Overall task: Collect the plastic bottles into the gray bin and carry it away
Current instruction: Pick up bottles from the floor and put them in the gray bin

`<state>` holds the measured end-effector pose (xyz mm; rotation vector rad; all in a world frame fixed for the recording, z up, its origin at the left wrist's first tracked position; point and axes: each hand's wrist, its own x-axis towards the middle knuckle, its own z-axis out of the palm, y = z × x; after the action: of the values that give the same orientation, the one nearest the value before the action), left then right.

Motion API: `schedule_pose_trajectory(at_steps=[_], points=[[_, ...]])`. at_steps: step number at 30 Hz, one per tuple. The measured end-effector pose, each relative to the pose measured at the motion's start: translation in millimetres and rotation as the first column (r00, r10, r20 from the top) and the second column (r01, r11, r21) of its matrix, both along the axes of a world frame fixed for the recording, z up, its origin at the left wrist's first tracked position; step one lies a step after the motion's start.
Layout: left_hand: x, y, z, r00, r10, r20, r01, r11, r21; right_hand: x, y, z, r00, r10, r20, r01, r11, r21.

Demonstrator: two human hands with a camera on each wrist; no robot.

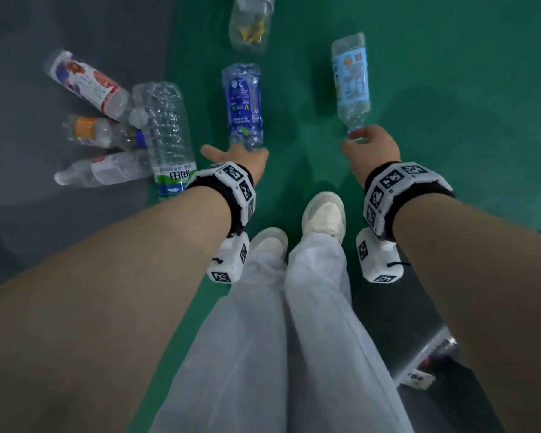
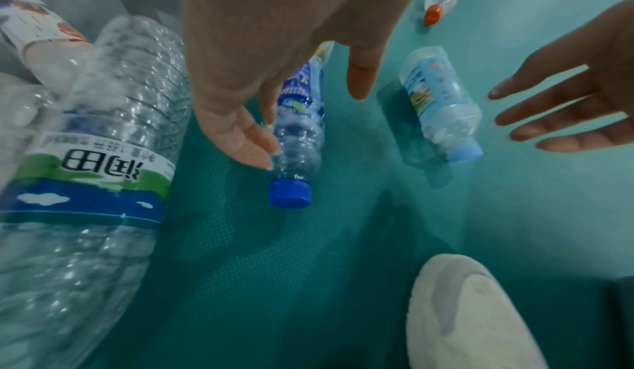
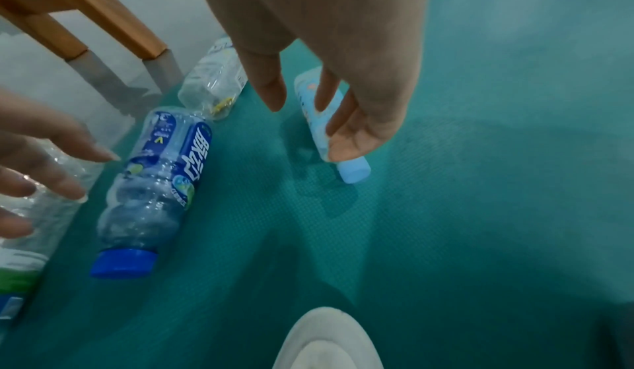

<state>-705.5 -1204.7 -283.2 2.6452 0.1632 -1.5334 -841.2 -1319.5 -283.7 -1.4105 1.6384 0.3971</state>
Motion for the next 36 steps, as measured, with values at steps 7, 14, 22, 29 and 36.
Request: schedule_pose_trajectory(at_steps=[7, 14, 22, 29, 36], points=[[18.6, -6.7, -67.8, 0.995, -0.051, 0.081, 0.047, 0.998, 0.045, 29.5, -18.1, -72.8, 0.977, 0.088, -0.194, -0.138, 0.955, -0.262], [19.2, -11.5, -108.1, 0.986, -0.030, 0.162, 0.044, 0.996, -0.084, 35.8, -36.9, -108.1, 0.907, 0.141, -0.397, -0.231, 0.955, -0.188], [1.9, 13.6, -69.8, 0.988, 0.001, 0.155, 0.023, 0.987, -0.157, 22.2, -5.7, -62.1, 0.980, 0.067, -0.186, -0.092, 0.988, -0.126], [-9.8, 27.1, 15.6, 0.983, -0.141, 0.117, 0.164, 0.964, -0.211, 5.2, 41.7, 31.8, 0.996, -0.089, 0.002, 0.089, 0.995, 0.043], [-53.0, 26.8, 104.3, 0.952, -0.260, 0.161, 0.301, 0.894, -0.333, -37.7, 88.5, 124.5, 0.941, -0.333, 0.050, 0.331, 0.942, 0.052]])
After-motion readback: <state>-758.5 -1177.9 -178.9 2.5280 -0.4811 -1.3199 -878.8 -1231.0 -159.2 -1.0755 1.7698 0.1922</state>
